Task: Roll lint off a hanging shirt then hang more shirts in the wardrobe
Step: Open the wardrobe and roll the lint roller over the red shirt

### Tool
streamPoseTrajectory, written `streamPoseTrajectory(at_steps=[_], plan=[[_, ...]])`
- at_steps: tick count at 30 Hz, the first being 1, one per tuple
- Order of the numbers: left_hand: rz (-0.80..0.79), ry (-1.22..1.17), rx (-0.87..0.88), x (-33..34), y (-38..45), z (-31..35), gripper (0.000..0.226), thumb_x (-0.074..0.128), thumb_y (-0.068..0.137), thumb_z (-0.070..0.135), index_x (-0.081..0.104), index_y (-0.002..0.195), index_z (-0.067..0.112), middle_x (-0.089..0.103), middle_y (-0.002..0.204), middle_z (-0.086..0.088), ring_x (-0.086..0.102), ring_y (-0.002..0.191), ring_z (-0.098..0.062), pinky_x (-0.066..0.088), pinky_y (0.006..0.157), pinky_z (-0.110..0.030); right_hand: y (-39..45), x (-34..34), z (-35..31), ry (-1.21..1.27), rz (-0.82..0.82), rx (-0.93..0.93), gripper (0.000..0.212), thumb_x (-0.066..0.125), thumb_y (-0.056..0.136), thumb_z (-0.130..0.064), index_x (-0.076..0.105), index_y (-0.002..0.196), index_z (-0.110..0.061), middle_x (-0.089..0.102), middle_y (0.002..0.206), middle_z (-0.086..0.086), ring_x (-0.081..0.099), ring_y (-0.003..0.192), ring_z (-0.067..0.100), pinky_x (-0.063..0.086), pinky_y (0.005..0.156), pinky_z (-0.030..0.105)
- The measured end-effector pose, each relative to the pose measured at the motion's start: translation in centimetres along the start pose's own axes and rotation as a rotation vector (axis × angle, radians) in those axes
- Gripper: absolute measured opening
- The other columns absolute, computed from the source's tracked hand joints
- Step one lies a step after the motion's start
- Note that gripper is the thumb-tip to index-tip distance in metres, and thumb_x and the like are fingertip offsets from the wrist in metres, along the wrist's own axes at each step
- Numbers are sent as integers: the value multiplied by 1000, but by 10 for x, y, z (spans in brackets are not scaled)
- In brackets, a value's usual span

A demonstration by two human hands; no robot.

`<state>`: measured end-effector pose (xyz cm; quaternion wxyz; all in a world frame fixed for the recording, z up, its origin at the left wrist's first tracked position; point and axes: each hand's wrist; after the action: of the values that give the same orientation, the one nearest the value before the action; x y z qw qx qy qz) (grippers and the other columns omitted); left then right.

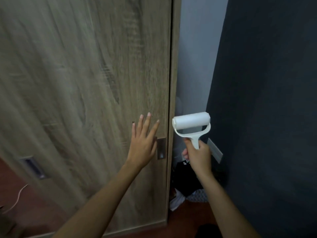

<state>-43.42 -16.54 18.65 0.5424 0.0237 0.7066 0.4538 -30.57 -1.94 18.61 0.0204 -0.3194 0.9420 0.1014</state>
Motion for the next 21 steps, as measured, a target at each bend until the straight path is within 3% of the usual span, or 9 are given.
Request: streamPoseTrajectory(at_steps=[6, 13, 18, 21], plan=[[-97, 142, -56, 48, 16, -17, 81, 61, 84, 28, 19, 152, 15, 15, 158, -19, 13, 146, -37, 16, 112, -60, 34, 28, -4, 54, 16, 29, 44, 67, 87, -35, 47, 56, -10, 45, 48, 6, 44, 44, 14, 34, 48, 24], [-82, 200, -54, 97, 16, -24, 78, 48, 89, 46, 12, 153, 19, 9, 158, -16, 11, 145, -36, 14, 111, -62, 75, 41, 13, 38, -36, -101, 40, 70, 85, -18, 48, 52, -11, 43, 47, -2, 39, 47, 5, 31, 49, 25], [-28, 244, -74, 115, 14, -29, 86, 47, 87, 56, 1, 153, 24, -16, 160, -9, -12, 148, -30, 1, 113, -61, 89, 51, 28, 77, -90, -117, 47, 69, 84, -13, 43, 47, -23, 43, 39, -11, 38, 42, 0, 32, 46, 21], [-23, 267, -105, 120, 12, -27, 95, 52, 85, 57, -8, 152, 25, -20, 159, -7, -17, 146, -28, 4, 112, -64, 86, 57, 35, 90, -117, -122, 47, 69, 85, -11, 44, 47, -26, 48, 39, -14, 41, 40, -1, 32, 45, 15]])
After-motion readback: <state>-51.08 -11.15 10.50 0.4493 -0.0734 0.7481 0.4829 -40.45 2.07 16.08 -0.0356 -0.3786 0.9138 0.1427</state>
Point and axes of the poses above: each hand's wrist, its own y-axis towards the middle knuckle, its own x-axis out of the palm, z = x × y
